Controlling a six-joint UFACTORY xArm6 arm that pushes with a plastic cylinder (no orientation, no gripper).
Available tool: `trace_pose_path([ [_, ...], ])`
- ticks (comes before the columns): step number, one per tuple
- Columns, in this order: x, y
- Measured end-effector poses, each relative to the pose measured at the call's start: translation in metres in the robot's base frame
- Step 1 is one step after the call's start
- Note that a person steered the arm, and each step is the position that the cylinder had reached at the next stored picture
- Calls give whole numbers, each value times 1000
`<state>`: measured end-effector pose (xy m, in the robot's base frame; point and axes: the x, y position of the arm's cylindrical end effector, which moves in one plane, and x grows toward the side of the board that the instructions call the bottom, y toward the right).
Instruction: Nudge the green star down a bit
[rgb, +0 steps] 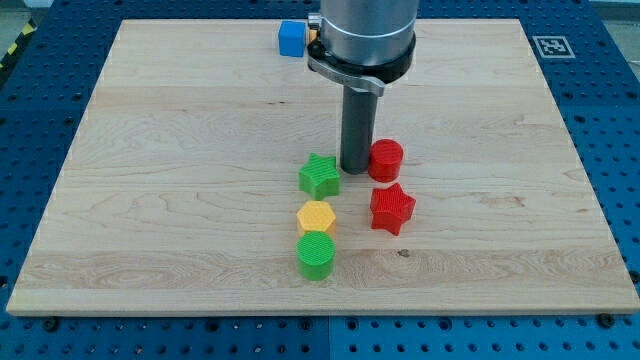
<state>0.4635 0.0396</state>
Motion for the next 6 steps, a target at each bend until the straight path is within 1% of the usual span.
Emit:
trace_pose_path([
  [2, 0, 48],
  [3, 0, 51],
  [4, 0, 41],
  [6, 1, -10],
])
